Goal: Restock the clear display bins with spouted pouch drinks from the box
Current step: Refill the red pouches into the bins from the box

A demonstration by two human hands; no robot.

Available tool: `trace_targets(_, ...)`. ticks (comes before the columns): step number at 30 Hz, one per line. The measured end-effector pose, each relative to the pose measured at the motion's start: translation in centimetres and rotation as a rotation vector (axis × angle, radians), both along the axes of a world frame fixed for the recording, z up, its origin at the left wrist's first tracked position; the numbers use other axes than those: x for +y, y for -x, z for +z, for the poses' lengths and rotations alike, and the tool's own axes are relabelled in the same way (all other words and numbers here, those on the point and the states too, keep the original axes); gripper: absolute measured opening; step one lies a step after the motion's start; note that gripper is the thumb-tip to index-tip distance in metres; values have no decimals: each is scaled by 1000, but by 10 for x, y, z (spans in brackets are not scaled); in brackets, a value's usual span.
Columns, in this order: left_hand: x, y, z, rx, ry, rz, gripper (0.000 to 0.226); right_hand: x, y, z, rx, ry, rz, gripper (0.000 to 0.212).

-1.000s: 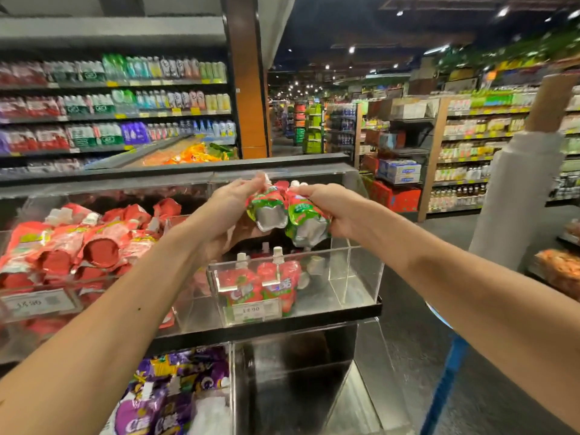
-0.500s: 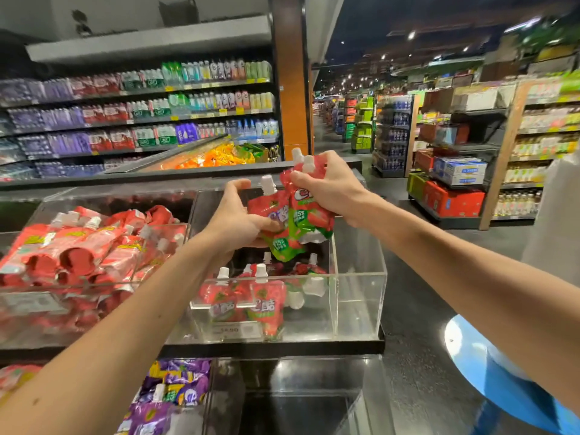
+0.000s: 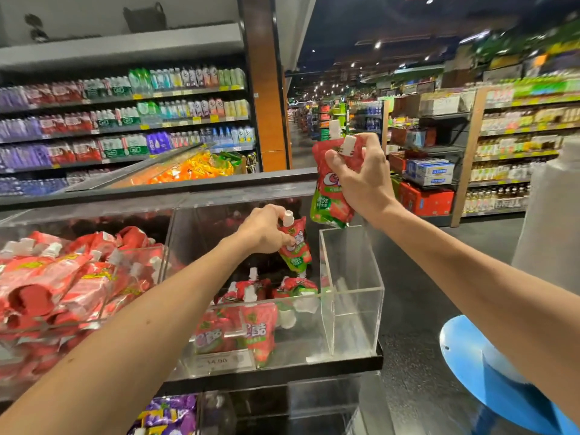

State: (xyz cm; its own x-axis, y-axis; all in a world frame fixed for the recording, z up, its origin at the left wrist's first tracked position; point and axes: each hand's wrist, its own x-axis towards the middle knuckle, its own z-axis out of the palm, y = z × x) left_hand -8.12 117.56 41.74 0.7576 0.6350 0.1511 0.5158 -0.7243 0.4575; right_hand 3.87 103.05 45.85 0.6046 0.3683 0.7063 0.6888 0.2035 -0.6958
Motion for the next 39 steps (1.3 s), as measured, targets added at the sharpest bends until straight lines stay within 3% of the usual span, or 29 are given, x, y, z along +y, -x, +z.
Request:
trace_targets(5,-1,-39,-12,84,-75,-181,25,-1,-9,-5,86,-30,36,27)
trace_targets(10,-6,-63,-36,184,-204,-314,24,3,-11,-7,113,-27,61,28)
trace_targets(16,-13,-67,-38,207,-286,-299,5,3,-19,-11,184,-28,115,24)
trace_targets(21,-10,-62,-30,159,-404,-307,26,3,-18,-15,181,-15,128,29)
trace_targets(25,-4,-55,-11,196,-245,-309,23,-1,-15,-15,193,6,128,29)
trace_targets(27,0,-47,2,140,-68,-274,15,-4,-14,-13,201,25,144,29)
trace_targets(30,-9,-22,18,37,370,-329,45,-10,-12,-9,229,59,190,29)
trace_targets(35,-29,12,36,-295,801,-480,60,-19,-2,-3,236,181,327,31)
trace_targets(39,-37,31,50,-410,896,-463,52,-20,12,9,143,218,364,35)
